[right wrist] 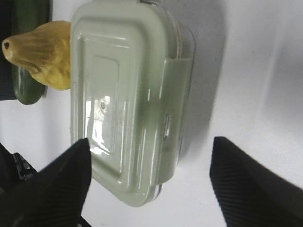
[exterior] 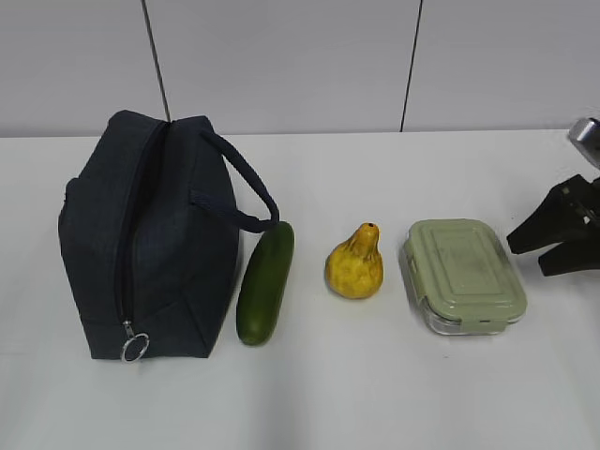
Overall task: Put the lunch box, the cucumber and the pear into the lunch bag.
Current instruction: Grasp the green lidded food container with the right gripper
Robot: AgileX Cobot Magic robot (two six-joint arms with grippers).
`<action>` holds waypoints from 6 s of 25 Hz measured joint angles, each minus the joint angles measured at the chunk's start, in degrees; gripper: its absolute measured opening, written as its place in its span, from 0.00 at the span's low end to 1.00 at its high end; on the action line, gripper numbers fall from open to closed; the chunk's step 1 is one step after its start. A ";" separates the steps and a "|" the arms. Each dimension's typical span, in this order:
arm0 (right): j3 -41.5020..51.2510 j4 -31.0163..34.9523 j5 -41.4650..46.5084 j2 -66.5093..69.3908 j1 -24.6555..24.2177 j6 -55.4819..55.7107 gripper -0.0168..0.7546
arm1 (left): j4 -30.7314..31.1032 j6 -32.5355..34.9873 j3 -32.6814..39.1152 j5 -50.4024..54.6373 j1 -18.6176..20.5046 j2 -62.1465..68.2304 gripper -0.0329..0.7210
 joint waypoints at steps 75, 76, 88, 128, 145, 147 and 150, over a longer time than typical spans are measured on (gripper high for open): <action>-3.68 6.87 1.06 11.00 4.65 -8.27 0.65 | -0.02 0.00 0.00 0.00 0.00 0.00 0.64; -3.68 6.99 1.20 11.00 4.65 -8.11 0.63 | -0.02 0.00 0.00 0.00 0.00 0.00 0.64; -3.72 6.99 1.53 11.00 4.62 -7.14 0.54 | -0.02 0.00 0.00 0.00 0.00 0.00 0.64; -2.50 9.82 1.36 11.07 4.62 -8.58 0.54 | -0.02 0.00 0.00 0.00 0.00 0.00 0.64; -2.50 10.01 1.46 11.07 4.62 -8.48 0.50 | -0.02 0.00 0.00 0.00 0.00 0.00 0.64; -2.50 10.14 1.50 11.07 4.62 -8.48 0.48 | -0.02 0.00 0.00 0.00 0.00 0.00 0.64; -2.50 10.18 1.50 11.07 4.62 -8.48 0.48 | -0.02 0.00 0.00 0.00 0.00 0.00 0.64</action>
